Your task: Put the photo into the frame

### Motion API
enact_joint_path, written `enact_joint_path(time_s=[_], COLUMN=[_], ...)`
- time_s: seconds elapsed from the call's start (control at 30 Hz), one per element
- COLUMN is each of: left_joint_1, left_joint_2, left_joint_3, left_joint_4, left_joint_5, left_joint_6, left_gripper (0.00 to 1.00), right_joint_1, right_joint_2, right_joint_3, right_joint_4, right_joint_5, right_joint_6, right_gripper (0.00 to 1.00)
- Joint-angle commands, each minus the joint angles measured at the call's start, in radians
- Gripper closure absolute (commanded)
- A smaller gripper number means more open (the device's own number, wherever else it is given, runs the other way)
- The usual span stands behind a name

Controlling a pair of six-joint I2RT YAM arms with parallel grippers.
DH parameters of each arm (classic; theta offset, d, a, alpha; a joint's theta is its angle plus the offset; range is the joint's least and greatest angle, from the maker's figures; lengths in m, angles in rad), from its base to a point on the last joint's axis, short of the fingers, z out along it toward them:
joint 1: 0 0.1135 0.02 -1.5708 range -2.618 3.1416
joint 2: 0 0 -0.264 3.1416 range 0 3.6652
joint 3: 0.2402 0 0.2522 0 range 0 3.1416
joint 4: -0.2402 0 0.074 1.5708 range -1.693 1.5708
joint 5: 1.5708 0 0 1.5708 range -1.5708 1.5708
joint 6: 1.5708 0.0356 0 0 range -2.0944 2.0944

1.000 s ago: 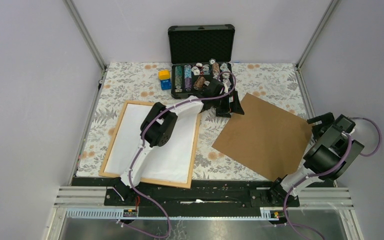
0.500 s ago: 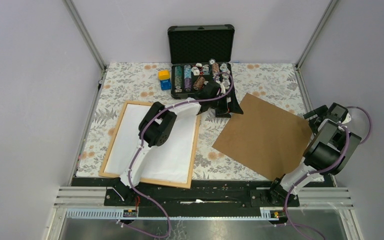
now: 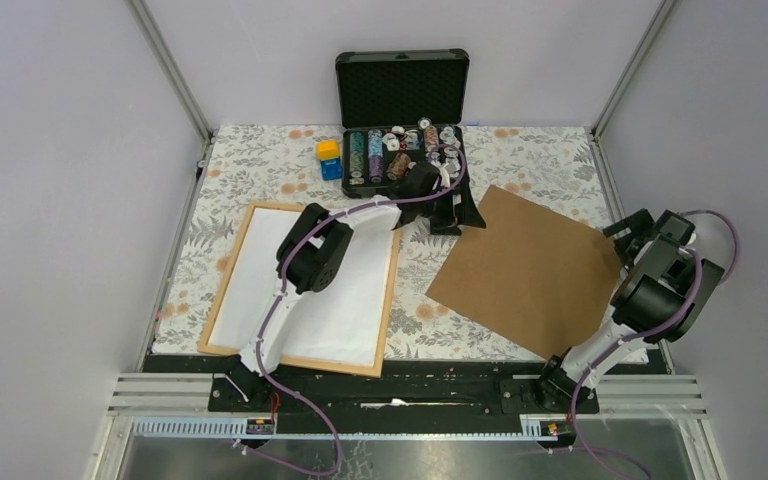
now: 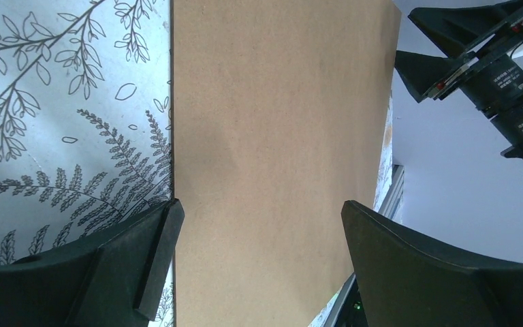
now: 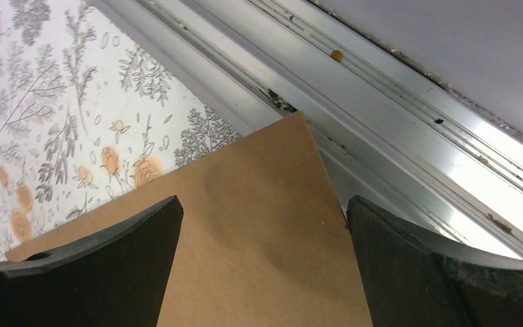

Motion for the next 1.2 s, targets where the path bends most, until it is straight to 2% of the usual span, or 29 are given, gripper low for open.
enact_joint_path(time_s=[0.0, 0.1, 0.23, 0.37, 0.5, 0.6, 0.9, 1.17], left_joint_1=[-0.011, -0.013, -0.012, -0.012, -0.010, -0.011, -0.008, -0.008], left_joint_2=[0.059, 0.063, 0.063, 0.059, 0.057, 0.049, 0.025, 0.003], left_joint_3=[-0.060, -0.059, -0.058, -0.064, -0.067, -0.082, -0.117, -0.150], left_joint_4=[-0.173, -0.168, -0.167, -0.160, -0.154, -0.141, -0.102, -0.073], left_joint_5=[-0.024, -0.018, -0.015, -0.014, -0.007, -0.007, -0.011, -0.013], left_joint_6=[0.020, 0.018, 0.017, 0.018, 0.015, 0.014, 0.005, 0.000], left_gripper=[0.01, 0.01, 0.01, 0.01, 0.01, 0.01, 0.01, 0.01], right_joint_1=[-0.005, -0.005, -0.005, -0.005, -0.005, -0.005, 0.002, 0.065], right_joint_2=[-0.130, -0.206, -0.235, -0.229, -0.266, -0.312, -0.459, -0.560], right_joint_3=[-0.081, -0.128, -0.142, -0.140, -0.177, -0.194, -0.177, -0.124], right_joint_4=[0.242, 0.326, 0.353, 0.371, 0.434, 0.419, 0.141, -0.109], right_joint_5=[-0.198, -0.210, -0.255, -0.367, -0.475, -0.527, -0.583, -0.557], right_joint_6=[0.077, 0.083, 0.101, 0.189, 0.321, 0.400, 0.417, 0.378], right_gripper=[0.04, 0.03, 0.03, 0.06, 0.08, 0.10, 0.17, 0.25])
